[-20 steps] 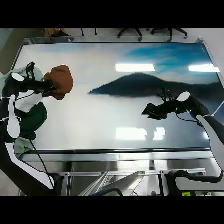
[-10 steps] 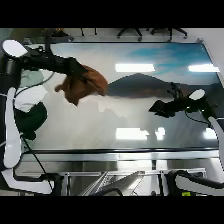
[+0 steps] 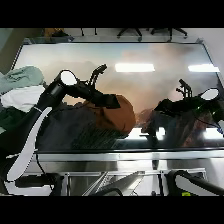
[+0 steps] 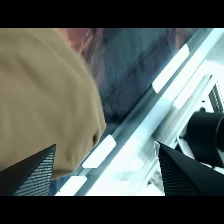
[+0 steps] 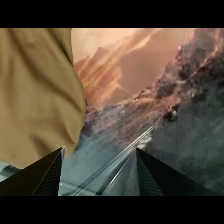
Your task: Fold the shirts.
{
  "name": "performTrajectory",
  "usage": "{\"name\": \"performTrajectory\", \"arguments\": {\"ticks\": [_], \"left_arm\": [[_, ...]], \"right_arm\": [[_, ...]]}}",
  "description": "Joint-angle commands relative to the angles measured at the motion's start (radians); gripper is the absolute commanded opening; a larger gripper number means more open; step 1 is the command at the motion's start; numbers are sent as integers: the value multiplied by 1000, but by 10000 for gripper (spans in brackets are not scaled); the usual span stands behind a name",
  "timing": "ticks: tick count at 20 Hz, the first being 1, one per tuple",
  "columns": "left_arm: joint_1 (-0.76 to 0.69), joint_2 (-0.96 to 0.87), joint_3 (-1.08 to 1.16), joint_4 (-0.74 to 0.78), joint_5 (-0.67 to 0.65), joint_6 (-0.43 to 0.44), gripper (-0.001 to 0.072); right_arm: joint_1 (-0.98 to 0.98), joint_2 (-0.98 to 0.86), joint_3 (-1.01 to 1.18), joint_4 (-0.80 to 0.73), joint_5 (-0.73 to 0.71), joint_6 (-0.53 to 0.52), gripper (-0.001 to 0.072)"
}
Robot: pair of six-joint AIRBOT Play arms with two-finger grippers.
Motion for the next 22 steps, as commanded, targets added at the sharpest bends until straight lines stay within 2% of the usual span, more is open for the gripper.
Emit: {"name": "performTrajectory", "arguments": {"ticks": [1, 5, 7, 8, 10, 13, 15, 17, 18, 19, 20, 21, 22], "left_arm": [[104, -5, 47, 4, -116, -16, 694], [325, 55, -50, 111, -103, -20, 694], [400, 53, -179, 115, -88, -8, 694], [420, 50, -257, 94, -65, 11, 694], [422, 32, -393, -19, -16, 104, 694], [352, -24, -533, -159, 72, 223, 694], [285, -85, -572, -213, 130, 262, 694], [241, -147, -580, -313, 129, 325, 692], [234, -166, -578, -354, 125, 345, 617], [232, -177, -573, -379, 123, 362, 481], [233, -180, -563, -373, 120, 361, 394], [240, -175, -555, -372, 108, 361, 236], [251, -167, -543, -373, 94, 365, 63]], "right_arm": [[0, 4, -1, 1, 25, -2, 509], [95, 4, -69, 2, -8, -1, 522], [188, 3, -148, 9, -103, -1, 664], [229, -1, -180, 13, -160, 0, 664], [290, -32, -202, 17, -247, 2, 664], [311, -110, -202, 90, -317, -22, 664], [312, -169, -202, 195, -319, -102, 664], [315, -220, -202, 311, -319, -185, 662], [318, -238, -201, 358, -319, -224, 622], [319, -253, -201, 411, -317, -272, 527], [319, -258, -201, 459, -318, -314, 462], [319, -257, -201, 498, -317, -344, 338], [318, -253, -199, 540, -306, -388, 172]]}}
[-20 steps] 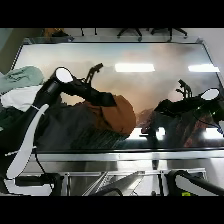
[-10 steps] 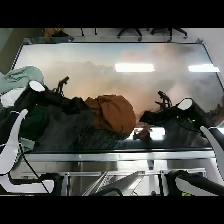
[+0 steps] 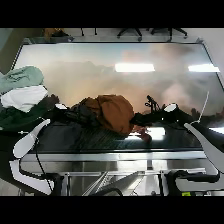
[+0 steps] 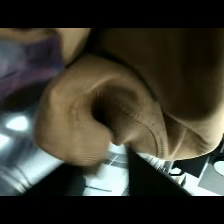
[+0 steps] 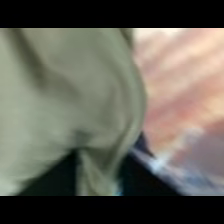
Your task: Fold the shirts.
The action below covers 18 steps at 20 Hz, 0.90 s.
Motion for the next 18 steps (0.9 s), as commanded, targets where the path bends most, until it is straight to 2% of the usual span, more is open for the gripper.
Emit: {"name": "performTrajectory", "arguments": {"ticks": [1, 2, 6, 9, 14, 18], "left_arm": [[16, 2, 26, -53, -24, 50, 14], [35, 25, 43, -47, -27, 48, 13], [113, 165, 130, -46, -126, 3, 12], [173, 336, 256, -45, -229, -57, 11], [286, 633, 548, -47, -264, -187, 12], [326, 813, 713, -46, -264, -215, 12]], "right_arm": [[1, -16, 6, 193, 28, -160, 96], [1, -15, 19, 215, 56, -173, 17], [-28, 50, 117, 217, 143, -173, 20], [-119, 173, 282, 217, 244, -171, 20], [-304, 436, 566, 216, 276, -161, 19], [-356, 584, 731, 208, 269, -166, 20]]}}
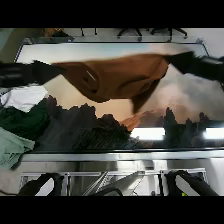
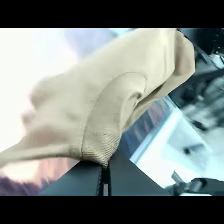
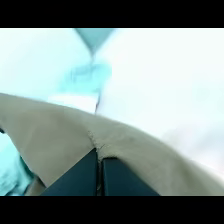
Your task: Fold the shirts.
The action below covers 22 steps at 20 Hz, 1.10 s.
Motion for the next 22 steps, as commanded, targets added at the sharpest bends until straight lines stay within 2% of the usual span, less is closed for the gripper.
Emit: {"name": "performTrajectory", "arguments": {"ticks": [1, 4, 6, 8, 12, 16, 17, 18, 19, 20, 21, 22], "left_arm": [[39, 163, 145, 5, 2, -38, 12], [40, 236, 127, 158, 31, -38, 13], [20, 259, 11, 230, 63, -38, 13], [-19, 226, -140, 238, 81, -29, 13], [-98, 17, -420, 239, 184, 91, 13], [-85, -319, -523, 234, 260, 184, 13], [-75, -394, -518, 233, 269, 200, 14], [-68, -470, -496, 231, 269, 203, 15], [-60, -529, -460, 230, 261, 202, 18], [-51, -579, -410, 230, 238, 202, 57], [-43, -615, -351, 230, 206, 201, 432], [-33, -640, -293, 230, 165, 192, 623]], "right_arm": [[-45, 126, 151, -14, -8, -2, 20], [-45, 137, 179, -76, -8, -12, 20], [-44, 76, 151, -102, 19, -9, 20], [-31, -25, 79, -78, 50, -10, 21], [105, -299, -106, -77, -3, -89, 23], [229, -665, -137, -82, -106, -133, 28], [227, -725, -129, -77, -116, -132, 79], [220, -769, -117, -76, -120, -132, 238], [209, -789, -108, -76, -119, -132, 266], [192, -785, -104, -76, -118, -132, 267], [168, -767, -102, -76, -113, -131, 298], [136, -735, -102, -76, -95, -127, 403]]}}
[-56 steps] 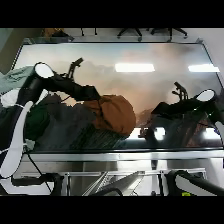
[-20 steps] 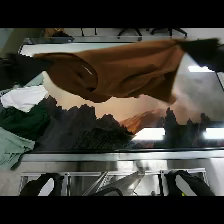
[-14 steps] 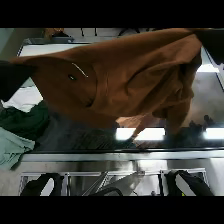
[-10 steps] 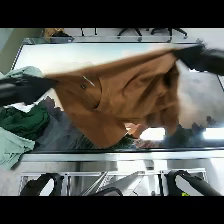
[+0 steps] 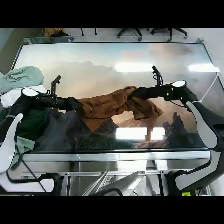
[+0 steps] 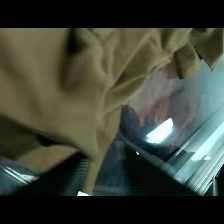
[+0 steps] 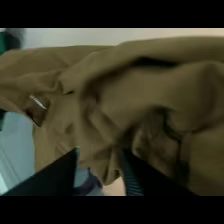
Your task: Fold the shirts.
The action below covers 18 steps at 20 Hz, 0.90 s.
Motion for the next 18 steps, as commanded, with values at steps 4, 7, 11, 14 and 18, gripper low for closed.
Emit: {"name": "performTrajectory", "arguments": {"ticks": [4, 7, 11, 14, 18], "left_arm": [[87, -120, 284, 88, -183, -111, 603], [114, -34, 204, 239, -219, -164, 603], [94, 118, -169, 231, -41, -162, 603], [24, 145, -348, 227, 79, -159, 603], [-103, 137, -425, 83, 266, -109, 603]], "right_arm": [[-217, 149, 3, -148, 145, 127, 446], [-303, 264, -75, -319, 206, 229, 445], [-330, 412, -346, -368, 158, 297, 445], [-318, 472, -533, -361, 76, 317, 550], [-242, 460, -663, -296, -29, 306, 613]]}}
